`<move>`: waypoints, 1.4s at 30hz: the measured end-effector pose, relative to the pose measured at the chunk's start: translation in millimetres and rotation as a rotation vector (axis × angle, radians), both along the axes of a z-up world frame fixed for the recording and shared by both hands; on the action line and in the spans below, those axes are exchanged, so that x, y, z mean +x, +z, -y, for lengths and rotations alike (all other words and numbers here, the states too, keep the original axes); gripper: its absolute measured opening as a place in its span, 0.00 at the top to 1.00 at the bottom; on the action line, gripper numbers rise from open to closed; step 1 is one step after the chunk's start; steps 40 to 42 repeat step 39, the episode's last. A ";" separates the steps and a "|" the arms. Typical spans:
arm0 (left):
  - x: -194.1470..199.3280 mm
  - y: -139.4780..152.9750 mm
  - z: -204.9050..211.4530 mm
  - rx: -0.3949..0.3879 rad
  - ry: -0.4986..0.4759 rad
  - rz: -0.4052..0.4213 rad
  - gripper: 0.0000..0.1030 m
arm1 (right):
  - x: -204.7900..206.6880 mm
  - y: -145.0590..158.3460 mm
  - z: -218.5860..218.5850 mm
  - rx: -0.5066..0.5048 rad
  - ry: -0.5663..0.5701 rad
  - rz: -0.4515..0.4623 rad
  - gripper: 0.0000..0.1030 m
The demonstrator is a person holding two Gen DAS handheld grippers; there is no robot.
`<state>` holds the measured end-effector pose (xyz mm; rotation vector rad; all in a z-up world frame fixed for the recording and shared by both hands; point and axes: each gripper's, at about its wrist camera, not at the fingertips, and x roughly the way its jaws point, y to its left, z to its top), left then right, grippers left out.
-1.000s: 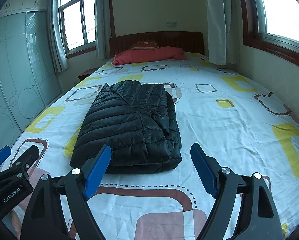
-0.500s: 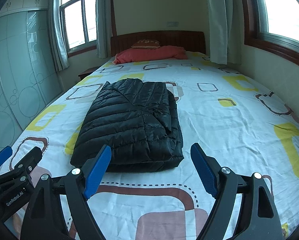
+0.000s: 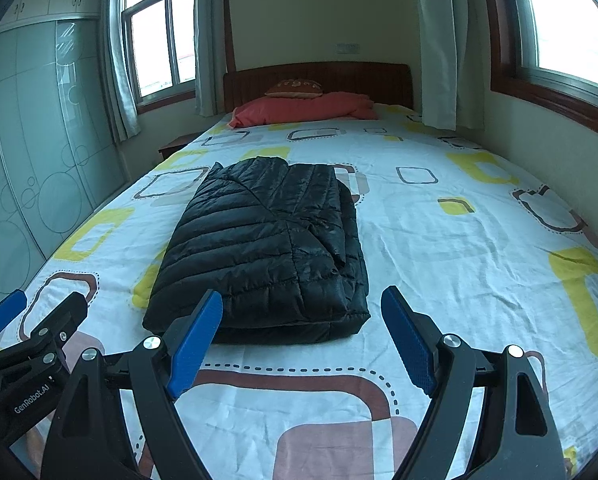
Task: Fold large clothes
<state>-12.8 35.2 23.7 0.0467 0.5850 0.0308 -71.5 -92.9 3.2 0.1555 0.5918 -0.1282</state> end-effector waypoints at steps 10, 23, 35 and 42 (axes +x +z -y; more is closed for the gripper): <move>3.1 0.6 -5.8 -0.019 -0.007 -0.002 0.03 | 0.1 -1.6 -0.9 -0.005 0.010 -0.008 0.22; 9.0 -1.5 -7.6 -0.020 -0.006 0.002 0.02 | 3.3 -5.3 -0.5 -0.005 0.013 -0.018 0.22; 24.1 -10.3 5.4 0.022 -0.017 -0.012 0.02 | 12.5 -17.4 9.5 -0.003 0.006 -0.041 0.22; 39.7 -24.7 1.0 0.039 -0.008 -0.051 0.02 | 17.3 -23.7 20.5 -0.004 -0.014 -0.053 0.22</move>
